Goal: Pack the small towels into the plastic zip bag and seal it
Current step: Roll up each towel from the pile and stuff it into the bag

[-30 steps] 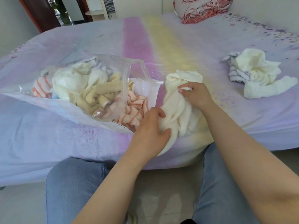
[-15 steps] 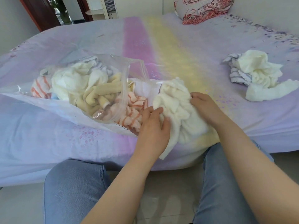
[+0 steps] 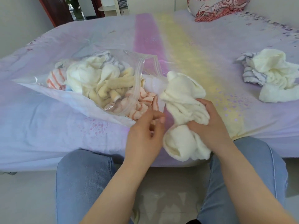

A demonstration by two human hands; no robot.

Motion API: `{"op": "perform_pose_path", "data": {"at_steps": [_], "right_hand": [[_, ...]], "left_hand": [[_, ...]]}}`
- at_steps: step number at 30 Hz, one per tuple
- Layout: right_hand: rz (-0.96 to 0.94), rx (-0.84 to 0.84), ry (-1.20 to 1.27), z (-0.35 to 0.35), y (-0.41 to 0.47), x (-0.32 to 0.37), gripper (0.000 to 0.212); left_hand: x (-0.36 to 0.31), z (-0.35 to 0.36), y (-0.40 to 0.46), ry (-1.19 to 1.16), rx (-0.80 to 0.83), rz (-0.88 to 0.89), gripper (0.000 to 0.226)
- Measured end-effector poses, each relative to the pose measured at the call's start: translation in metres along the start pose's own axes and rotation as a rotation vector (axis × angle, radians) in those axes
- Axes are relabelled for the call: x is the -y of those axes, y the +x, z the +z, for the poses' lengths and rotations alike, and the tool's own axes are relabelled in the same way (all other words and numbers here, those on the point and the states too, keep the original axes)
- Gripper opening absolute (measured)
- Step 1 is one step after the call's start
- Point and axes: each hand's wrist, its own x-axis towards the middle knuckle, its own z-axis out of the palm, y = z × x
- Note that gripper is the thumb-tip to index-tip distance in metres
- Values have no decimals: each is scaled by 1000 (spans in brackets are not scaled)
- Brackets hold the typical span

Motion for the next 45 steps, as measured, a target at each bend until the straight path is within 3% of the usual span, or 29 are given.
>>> {"op": "perform_pose_path", "data": {"at_steps": [1,3,6,8,11,13,16,18,19,20,21,23,24,25,26,28,31,34,37,40,43,45], "right_hand": [[-11,-2,-72,-4,0,4,50],[-26,88,-207,-13,2,16,48],[3,365,-251,-16,15,45,47],[31,501,-288,-4,31,62,50],[45,461,-294,28,61,74,51],[45,356,-250,53,78,75,51],[82,69,-192,94,102,66,55],[127,-119,-33,120,106,63,50],[183,-133,23,134,106,58,49],[241,-53,-17,147,103,47,50],[221,141,-195,157,96,40,51],[121,467,-398,163,82,32,35],[81,579,-298,159,81,31,26],[81,686,-120,150,78,32,31],[97,790,68,139,79,30,44],[60,941,204,116,78,20,62],[-68,803,-7,110,73,13,65],[-252,666,-158,132,72,25,47],[-181,607,-220,154,78,32,23],[-26,507,-231,163,84,23,25],[-69,491,-414,158,83,17,19],[-122,520,-389,144,83,14,17]], "left_hand": [[5,-7,-6,87,-180,28,5],[15,-20,-13,122,-465,52,24],[25,-27,-13,67,-647,54,47],[25,-24,-8,50,-630,0,66],[29,-22,-4,72,-517,-150,87],[36,-25,-5,157,-469,-176,84],[34,-30,-5,131,-436,-131,81],[27,-32,-4,89,-416,-70,79],[24,-32,-2,79,-408,-46,79],[22,-31,-1,78,-397,-32,80],[22,-31,0,84,-384,-27,80],[25,-34,0,105,-366,-27,79],[29,-36,-1,104,-373,-34,78],[33,-38,-1,95,-388,-44,75],[38,-38,-2,86,-402,-52,72],[41,-37,-3,70,-415,-53,65],[40,-29,0,38,-396,-46,59],[38,-24,2,40,-357,-53,56],[40,-26,1,63,-330,-49,57],[38,-32,-1,109,-308,-20,61],[35,-33,-4,124,-289,25,61],[32,-28,-5,147,-261,60,59]]}}
